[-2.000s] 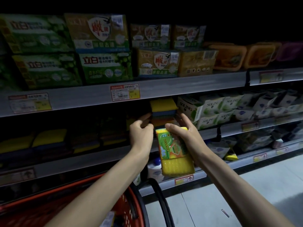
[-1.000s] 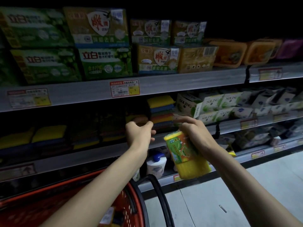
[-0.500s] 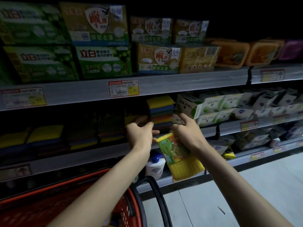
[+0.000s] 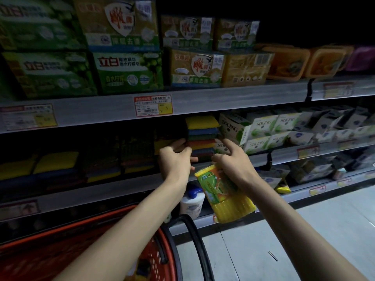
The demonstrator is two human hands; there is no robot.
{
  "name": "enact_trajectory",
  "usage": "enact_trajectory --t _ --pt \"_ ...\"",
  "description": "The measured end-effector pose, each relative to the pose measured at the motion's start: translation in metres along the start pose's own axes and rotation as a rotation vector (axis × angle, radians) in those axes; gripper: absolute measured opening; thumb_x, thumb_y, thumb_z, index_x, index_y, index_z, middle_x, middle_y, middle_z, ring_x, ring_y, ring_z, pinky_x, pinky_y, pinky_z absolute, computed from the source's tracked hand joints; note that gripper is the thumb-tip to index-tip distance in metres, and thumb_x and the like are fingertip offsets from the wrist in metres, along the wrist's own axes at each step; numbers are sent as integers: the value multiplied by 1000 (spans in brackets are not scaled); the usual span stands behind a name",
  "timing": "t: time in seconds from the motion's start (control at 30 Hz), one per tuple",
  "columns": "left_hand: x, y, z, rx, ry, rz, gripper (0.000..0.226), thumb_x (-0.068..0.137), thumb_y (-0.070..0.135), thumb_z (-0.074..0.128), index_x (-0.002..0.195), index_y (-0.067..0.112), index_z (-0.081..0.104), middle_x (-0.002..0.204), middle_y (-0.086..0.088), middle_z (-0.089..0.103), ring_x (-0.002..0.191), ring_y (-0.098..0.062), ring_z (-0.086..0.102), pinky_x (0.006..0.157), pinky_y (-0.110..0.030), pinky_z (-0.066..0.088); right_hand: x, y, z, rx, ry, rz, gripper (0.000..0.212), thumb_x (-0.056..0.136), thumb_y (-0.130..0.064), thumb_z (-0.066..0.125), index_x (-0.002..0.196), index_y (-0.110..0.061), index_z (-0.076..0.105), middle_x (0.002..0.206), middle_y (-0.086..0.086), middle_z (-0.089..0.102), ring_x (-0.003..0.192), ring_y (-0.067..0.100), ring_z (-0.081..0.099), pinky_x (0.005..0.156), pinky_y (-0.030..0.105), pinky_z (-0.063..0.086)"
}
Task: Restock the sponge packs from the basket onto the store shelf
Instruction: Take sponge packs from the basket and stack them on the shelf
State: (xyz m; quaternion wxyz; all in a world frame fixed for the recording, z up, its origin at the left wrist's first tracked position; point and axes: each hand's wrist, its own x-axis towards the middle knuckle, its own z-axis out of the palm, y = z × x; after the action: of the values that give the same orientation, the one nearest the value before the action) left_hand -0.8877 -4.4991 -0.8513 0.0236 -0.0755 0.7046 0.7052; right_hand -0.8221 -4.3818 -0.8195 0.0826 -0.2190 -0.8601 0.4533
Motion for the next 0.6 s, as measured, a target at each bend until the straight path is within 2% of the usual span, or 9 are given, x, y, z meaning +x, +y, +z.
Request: enact_trajectory --t 0.13,0.23,0.33,0.43,0.53,0.6 --pt "-1 2 -2 10 0 -11 8 95 9 62 102 7 59 63 -1 70 72 -32 76 48 -27 53 -1 -3 1 -12 6 -10 50 90 -18 64 138 -26 55 116 -5 57 113 24 61 103 47 50" --pt "-2 3 -4 26 9 -10 8 94 9 63 93 11 55 64 -3 70 70 -31 76 51 -28 54 -1 -3 1 -6 7 -17 54 93 -17 63 145 -20 51 125 2 58 113 22 56 104 41 47" --pt "-2 3 -6 39 6 -17 13 94 11 63 100 10 52 69 -7 73 56 -21 71 49 -25 53 -2 -4 0 -18 12 -2 64 94 -18 62 154 -18 42 146 9 54 128 27 53 108 39 42" --pt "0 3 -10 51 -1 -10 24 94 15 64 113 6 54 72 -8 75 49 -14 66 49 -23 53 -5 -3 -1 -35 28 1 74 92 -23 62 160 -21 33 158 9 44 139 29 48 115 46 40" --pt "-2 2 -18 41 -17 -7 49 94 18 66 136 0 48 66 -4 72 60 -21 71 53 -26 53 -11 -2 -4 -45 59 6 76 88 -28 60 159 -27 32 156 10 48 130 30 55 109 50 47" --pt "-7 3 -28 59 -39 18 56 94 21 70 142 1 48 61 1 71 64 -23 74 48 -26 51 -15 -3 -5 -51 89 11 74 87 -32 58 158 -31 33 148 11 55 121 30 61 104 50 51"
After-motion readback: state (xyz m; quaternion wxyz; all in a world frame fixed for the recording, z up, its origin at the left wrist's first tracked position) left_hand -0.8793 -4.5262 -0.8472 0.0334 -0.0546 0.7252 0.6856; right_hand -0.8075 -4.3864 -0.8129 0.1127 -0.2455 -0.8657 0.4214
